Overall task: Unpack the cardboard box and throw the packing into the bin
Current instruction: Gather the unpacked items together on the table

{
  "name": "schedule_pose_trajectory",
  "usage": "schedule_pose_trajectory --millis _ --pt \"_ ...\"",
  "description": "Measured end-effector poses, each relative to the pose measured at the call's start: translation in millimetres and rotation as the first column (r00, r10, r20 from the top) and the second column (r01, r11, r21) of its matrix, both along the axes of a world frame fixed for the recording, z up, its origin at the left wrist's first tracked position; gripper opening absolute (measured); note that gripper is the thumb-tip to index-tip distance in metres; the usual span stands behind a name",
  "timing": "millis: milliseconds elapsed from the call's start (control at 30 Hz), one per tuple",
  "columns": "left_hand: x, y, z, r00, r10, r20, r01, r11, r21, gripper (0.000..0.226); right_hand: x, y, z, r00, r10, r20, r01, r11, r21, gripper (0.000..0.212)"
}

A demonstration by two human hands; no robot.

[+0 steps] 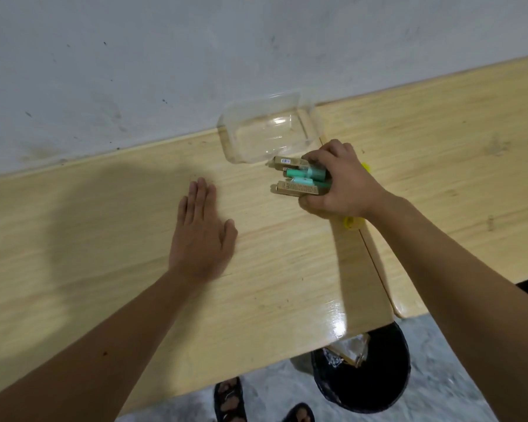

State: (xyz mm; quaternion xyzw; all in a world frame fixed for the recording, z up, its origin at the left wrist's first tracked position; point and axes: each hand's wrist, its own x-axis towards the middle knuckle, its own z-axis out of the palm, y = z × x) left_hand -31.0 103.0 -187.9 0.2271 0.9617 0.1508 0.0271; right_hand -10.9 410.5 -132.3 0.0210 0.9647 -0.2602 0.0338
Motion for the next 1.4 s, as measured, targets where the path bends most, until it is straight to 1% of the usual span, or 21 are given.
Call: schedule_pose_trajectory --millis 133,233,400,500,600,667,800,867,1000,1200,1400 --pt "0.9 0.5 -1.2 1.0 0.003 -0.023 -0.003 1.0 -0.002 0.078 -1.0 -0.9 -1.6 1.0 0.011 0.012 -0.01 0.999 -0.039 0.084" --pt "1.2 1.4 -1.1 1.0 0.004 -0.015 -0.004 1.0 -0.006 0.078 -1.4 -0.5 -0.7 1.0 0.024 0.016 -0.024 0.999 -0.022 0.086" --pt "0.9 1.4 -0.2 1.0 0.012 -0.016 -0.012 1.0 -0.006 0.078 0.8 -9.6 -2.6 1.0 0.005 -0.025 -0.005 1.0 0.006 0.086" --pt "0.9 0.6 0.2 1.0 0.011 -0.018 -0.011 1.0 0.001 0.078 3.5 -12.1 -1.1 0.998 0.013 -0.054 -0.014 1.0 -0.023 0.082" --pt "0.4 0.5 1.0 1.0 0.009 -0.009 -0.009 1.0 0.0 0.079 4.9 -15.9 7.4 0.997 0.036 -0.069 -0.042 0.996 -0.08 0.081" --pt "0.7 0.0 1.8 1.0 0.013 -0.004 -0.013 1.0 0.0 0.079 2.6 -18.4 18.1 0.992 0.069 -0.11 -0.08 0.992 -0.098 0.081" --pt "0.3 1.3 3.4 1.0 0.013 -0.014 -0.014 1.0 -0.012 0.079 -18.1 -16.2 43.6 0.978 0.09 -0.187 -0.11 0.989 -0.098 0.078" --pt "0.6 1.8 3.4 0.999 0.016 -0.029 -0.016 1.0 -0.022 0.078 -38.0 -12.4 52.4 0.977 0.086 -0.196 -0.104 0.991 -0.081 0.078" --pt "-0.1 1.4 1.2 0.999 0.021 -0.046 -0.022 1.0 -0.005 0.076 -78.4 -7.2 57.8 0.982 0.102 -0.158 -0.107 0.994 -0.021 0.076" --pt "0.3 0.5 0.1 0.997 0.016 -0.07 -0.014 1.0 0.02 0.074 -117.1 -12.2 47.9 0.994 0.106 -0.024 -0.107 0.994 -0.02 0.079" --pt "0.5 0.5 -1.6 0.997 0.02 -0.069 -0.018 0.999 0.026 0.074 -130.0 -16.0 34.9 0.988 0.152 0.039 -0.152 0.988 -0.014 0.064"
